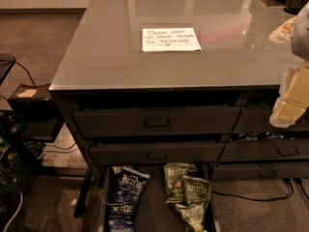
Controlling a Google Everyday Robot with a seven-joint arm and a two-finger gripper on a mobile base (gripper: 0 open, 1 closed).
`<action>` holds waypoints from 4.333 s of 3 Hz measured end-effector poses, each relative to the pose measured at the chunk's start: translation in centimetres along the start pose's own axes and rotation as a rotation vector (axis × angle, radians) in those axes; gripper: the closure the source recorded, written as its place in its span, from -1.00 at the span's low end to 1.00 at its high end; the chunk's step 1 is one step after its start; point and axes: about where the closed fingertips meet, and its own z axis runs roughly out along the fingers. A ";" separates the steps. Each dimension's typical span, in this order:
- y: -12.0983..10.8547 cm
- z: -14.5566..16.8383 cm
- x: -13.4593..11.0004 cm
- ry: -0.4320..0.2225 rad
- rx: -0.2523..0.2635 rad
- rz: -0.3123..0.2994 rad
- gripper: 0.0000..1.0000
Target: Pick blue chip bag from bottom drawer and place on counter
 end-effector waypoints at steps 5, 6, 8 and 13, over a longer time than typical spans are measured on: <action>8.9 15.1 -2.6 -0.268 -0.121 0.043 -1.00; 11.1 20.8 -4.7 -0.325 -0.181 0.055 -1.00; 11.5 21.8 -4.8 -0.332 -0.185 0.050 -1.00; 19.3 45.5 -8.1 -0.506 -0.373 0.010 -1.00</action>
Offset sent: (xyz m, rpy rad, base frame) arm -0.0044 0.0036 -0.0283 0.1052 -0.0052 0.0069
